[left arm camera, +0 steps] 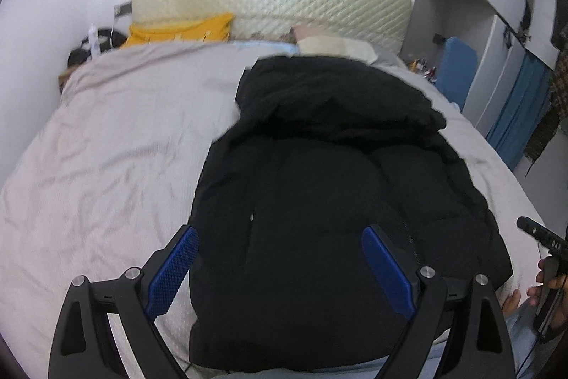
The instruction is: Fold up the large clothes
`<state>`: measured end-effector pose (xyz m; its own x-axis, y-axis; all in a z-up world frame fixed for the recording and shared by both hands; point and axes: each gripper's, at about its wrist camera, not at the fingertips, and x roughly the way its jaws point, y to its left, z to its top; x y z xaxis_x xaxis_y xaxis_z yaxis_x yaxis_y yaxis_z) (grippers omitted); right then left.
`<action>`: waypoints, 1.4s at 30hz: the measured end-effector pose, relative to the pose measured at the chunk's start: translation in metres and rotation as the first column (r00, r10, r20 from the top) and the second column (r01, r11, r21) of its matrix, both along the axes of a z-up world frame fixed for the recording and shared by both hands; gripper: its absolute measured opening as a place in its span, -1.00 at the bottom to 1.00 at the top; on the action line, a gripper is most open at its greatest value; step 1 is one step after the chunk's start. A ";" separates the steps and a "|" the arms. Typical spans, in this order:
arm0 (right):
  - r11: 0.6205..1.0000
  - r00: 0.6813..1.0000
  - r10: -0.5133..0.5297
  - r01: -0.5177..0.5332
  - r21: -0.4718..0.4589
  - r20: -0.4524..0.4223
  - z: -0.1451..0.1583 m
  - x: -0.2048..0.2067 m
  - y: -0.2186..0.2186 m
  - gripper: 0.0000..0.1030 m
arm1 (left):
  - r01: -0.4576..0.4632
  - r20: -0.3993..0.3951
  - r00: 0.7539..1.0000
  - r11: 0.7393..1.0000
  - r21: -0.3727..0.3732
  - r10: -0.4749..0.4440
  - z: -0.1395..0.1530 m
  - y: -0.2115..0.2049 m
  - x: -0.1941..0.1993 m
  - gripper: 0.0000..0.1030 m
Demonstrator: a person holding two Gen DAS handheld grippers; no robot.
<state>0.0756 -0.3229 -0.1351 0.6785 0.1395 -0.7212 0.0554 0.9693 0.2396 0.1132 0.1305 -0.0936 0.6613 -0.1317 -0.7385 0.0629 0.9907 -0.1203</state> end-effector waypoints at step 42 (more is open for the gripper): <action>0.919 0.969 0.100 -0.002 0.395 -0.228 -0.069 0.021 -0.024 0.62 | -0.180 -0.461 0.887 0.906 -0.382 -0.018 -0.084 0.116 0.053 0.82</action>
<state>0.0969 -0.3470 -0.2040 0.4776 0.4712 -0.7415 0.1115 0.8047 0.5832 0.1657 0.2461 -0.1775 0.2965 -0.4432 -0.8460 -0.1736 0.8460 -0.5041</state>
